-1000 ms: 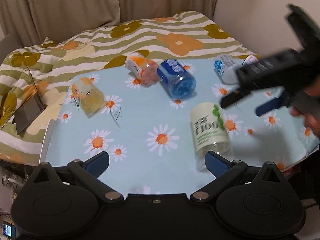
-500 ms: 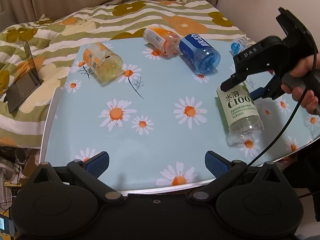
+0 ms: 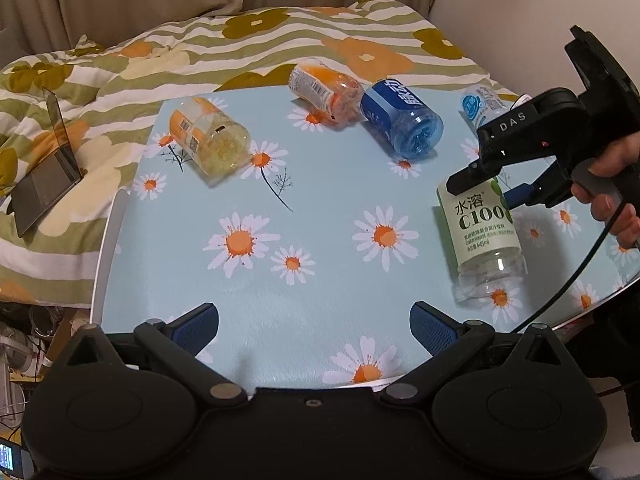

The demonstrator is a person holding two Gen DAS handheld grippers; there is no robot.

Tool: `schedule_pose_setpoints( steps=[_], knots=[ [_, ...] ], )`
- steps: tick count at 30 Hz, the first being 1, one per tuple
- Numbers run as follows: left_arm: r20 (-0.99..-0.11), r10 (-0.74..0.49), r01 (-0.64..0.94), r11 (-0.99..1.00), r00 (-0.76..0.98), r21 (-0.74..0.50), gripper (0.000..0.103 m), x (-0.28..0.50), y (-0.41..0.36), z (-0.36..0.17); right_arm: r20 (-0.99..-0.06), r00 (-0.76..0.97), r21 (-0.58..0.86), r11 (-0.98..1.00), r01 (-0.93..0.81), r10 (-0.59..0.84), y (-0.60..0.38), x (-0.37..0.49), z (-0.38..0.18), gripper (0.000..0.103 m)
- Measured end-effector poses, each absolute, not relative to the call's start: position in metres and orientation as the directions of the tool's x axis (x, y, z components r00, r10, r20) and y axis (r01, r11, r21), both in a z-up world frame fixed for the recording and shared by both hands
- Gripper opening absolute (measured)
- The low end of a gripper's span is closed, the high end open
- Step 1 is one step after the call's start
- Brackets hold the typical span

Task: Flip cup upright
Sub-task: 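Rotate the held cup with the right tool until its rim faces up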

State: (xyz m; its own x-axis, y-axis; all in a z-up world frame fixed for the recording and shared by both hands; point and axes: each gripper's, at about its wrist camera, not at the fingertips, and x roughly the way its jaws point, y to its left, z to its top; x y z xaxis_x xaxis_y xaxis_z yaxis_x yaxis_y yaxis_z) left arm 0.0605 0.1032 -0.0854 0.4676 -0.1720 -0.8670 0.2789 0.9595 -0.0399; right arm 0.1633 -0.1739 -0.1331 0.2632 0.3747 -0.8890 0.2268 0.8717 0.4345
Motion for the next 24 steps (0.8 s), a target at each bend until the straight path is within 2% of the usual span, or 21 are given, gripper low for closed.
schedule_pose_setpoints(
  steps=[4,8,13,16,24],
  knots=[
    [-0.865,-0.176,0.286,0.957,0.470,-0.039,0.103,0.062,0.101,-0.082,-0.860,0.317,0.476,0.853,0.215,0.400,-0.177,0.157,-0.119,0.073],
    [-0.861,-0.172,0.298,0.954,0.479,-0.024,0.103,0.061,0.097,-0.079,-0.798,0.474,0.487,0.862,0.141,0.373,-0.174,0.142,-0.094,0.073],
    [-0.854,-0.153,0.307,0.952,0.497,0.008,0.103,0.060,0.092,-0.082,-0.701,0.676,0.343,0.938,0.042,0.226,-0.150,0.111,-0.084,0.073],
    [-0.852,-0.141,0.305,0.952,0.505,0.024,0.103,0.059,0.093,-0.084,-0.664,0.724,0.273,0.962,0.001,0.187,-0.136,0.098,-0.085,0.073],
    [-0.846,-0.131,0.283,0.959,0.517,0.025,0.103,0.058,0.101,-0.087,-0.668,0.734,0.116,0.991,-0.062,0.124,-0.115,0.084,-0.092,0.073]
  ],
)
